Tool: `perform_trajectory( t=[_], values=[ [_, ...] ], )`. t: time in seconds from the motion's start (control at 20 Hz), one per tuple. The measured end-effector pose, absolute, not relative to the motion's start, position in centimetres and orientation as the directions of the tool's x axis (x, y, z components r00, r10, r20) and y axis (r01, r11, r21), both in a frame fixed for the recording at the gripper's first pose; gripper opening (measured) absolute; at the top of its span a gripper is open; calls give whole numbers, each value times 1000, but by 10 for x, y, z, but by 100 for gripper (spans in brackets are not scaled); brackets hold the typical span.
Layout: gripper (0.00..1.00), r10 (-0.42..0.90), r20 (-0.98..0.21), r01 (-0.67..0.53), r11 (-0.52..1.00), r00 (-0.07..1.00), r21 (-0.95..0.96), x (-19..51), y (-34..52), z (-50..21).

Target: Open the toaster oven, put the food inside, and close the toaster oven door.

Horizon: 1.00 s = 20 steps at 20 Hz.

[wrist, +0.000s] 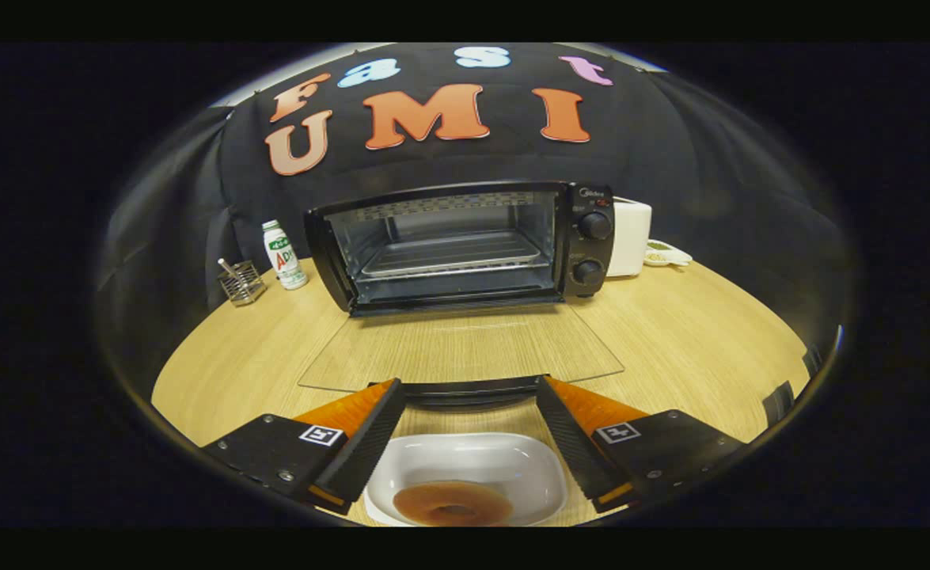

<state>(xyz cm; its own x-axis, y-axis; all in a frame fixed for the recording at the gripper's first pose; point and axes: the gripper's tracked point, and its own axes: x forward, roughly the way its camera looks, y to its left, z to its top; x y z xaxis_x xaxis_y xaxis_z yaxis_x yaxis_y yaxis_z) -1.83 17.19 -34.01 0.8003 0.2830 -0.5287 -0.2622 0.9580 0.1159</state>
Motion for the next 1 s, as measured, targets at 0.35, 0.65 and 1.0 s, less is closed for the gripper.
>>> perform_trajectory(
  t=[0.35, 0.65, 1.0],
  values=[
    [99, 270, -462, -269, 961, 845, 69, -73, 150, -310],
    [99, 287, -454, -295, 954, 844, 54, -115, 153, -315],
    [100, 272, -522, -283, 957, 808, 61, -130, 156, -360]
  ],
)
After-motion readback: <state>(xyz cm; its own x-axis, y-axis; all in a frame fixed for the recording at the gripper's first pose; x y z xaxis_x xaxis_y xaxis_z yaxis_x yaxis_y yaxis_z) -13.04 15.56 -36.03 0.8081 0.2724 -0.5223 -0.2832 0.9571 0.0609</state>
